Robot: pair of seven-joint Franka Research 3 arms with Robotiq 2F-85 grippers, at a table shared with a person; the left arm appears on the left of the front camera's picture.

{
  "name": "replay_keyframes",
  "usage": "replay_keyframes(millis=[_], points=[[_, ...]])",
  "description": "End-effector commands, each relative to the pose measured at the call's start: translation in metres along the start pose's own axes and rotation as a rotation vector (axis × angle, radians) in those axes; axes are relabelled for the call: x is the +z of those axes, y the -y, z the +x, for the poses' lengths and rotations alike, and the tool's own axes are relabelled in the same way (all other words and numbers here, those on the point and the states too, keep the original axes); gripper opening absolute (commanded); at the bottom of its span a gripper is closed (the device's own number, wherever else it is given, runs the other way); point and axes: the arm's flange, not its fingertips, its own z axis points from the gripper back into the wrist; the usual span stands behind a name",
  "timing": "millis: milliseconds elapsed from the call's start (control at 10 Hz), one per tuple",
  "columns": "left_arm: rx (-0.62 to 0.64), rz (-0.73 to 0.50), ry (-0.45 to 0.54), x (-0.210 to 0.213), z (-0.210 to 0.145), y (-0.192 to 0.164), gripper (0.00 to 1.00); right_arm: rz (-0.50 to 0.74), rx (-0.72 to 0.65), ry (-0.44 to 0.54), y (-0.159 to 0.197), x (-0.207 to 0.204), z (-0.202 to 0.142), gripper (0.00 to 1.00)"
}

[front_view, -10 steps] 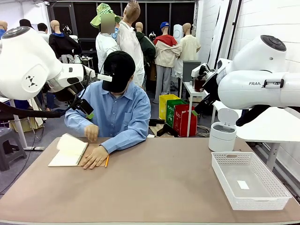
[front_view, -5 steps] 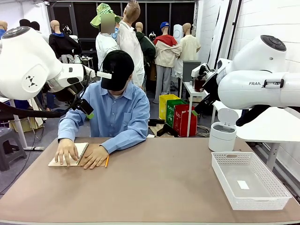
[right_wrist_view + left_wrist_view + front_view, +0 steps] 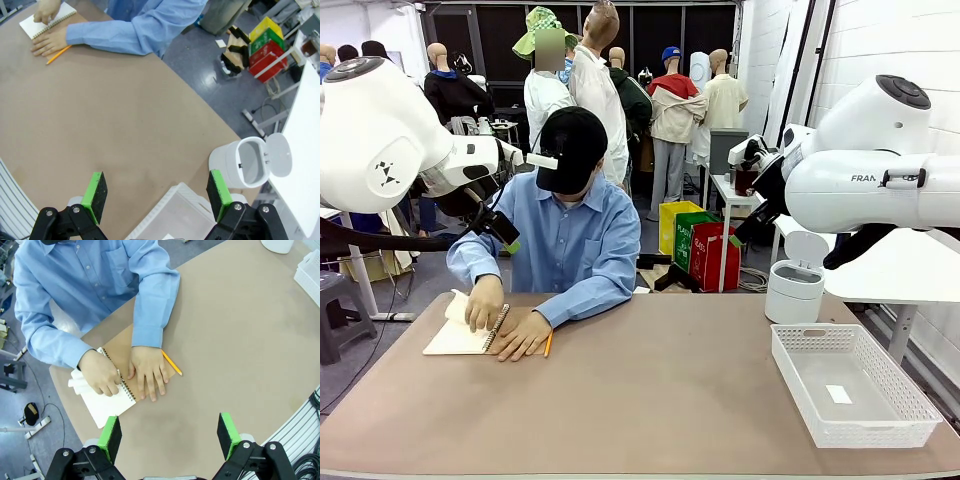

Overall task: Sort the paper based on its condition.
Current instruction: If a person hands you a paper, place it in the Organizing basket , and if it's crumpled, put it in the Trash can.

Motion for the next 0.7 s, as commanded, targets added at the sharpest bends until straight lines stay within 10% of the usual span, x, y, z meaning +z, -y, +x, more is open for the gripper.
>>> replay_keyframes(millis=[0,600], points=[[-0.006,-0.004,0.004,0.0013,-0.0001,-0.0002,1.0,0.004,0.0,-0.007,0.0005,0.0012,0.0015,1.0],[-0.006,-0.004,0.004,0.0013,-0.0001,-0.0002,1.0,0.004,0.0,-0.007,0.0005,0.0012,0.0015,1.0]])
